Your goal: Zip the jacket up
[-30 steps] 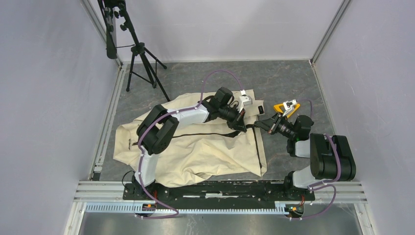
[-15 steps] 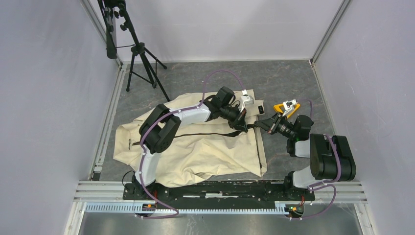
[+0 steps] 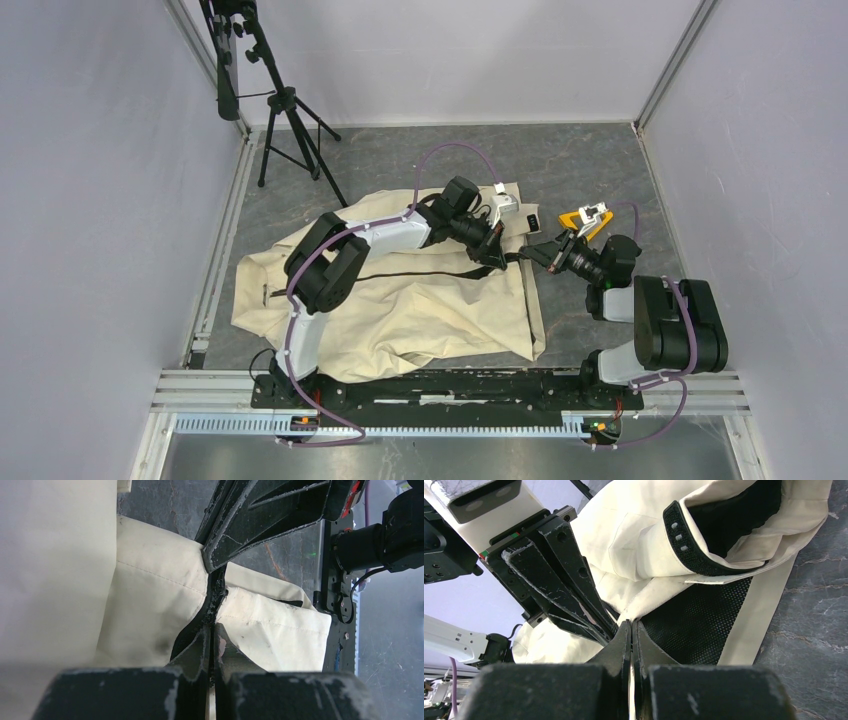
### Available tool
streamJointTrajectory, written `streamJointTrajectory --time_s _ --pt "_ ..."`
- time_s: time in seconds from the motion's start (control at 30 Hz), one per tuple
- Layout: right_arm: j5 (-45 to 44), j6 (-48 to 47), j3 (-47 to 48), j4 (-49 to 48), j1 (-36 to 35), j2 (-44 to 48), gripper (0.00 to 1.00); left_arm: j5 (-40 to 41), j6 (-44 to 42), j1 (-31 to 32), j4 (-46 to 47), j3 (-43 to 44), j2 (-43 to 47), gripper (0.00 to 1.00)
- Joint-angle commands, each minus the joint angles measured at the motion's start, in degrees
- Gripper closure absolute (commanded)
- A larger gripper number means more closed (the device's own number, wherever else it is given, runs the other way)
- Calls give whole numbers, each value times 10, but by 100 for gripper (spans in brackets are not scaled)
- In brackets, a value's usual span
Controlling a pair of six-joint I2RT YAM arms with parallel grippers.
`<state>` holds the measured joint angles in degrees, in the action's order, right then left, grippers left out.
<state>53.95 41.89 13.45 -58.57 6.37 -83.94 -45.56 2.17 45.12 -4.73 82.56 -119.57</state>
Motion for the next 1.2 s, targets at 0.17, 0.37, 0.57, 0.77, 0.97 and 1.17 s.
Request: streamJointTrajectory --time_s 0.17,0.37,0.57,0.77,0.97,1.17 --pt "5 -10 1 -25 -2 14 100 4 10 0 -3 8 2 98" --pt "3 -16 3 -16 -2 15 100 7 11 0 4 -3 10 98" --pt "2 -20 4 -12 -2 12 100 1 13 0 9 -5 9 98" --pt "-4 -37 7 11 -2 17 100 -1 15 -2 17 -13 16 98" --pt "-3 -39 5 13 -4 21 100 -3 20 -5 23 -15 16 98" --pt "-5 -41 5 13 -7 19 100 -6 21 -5 25 -14 15 98"
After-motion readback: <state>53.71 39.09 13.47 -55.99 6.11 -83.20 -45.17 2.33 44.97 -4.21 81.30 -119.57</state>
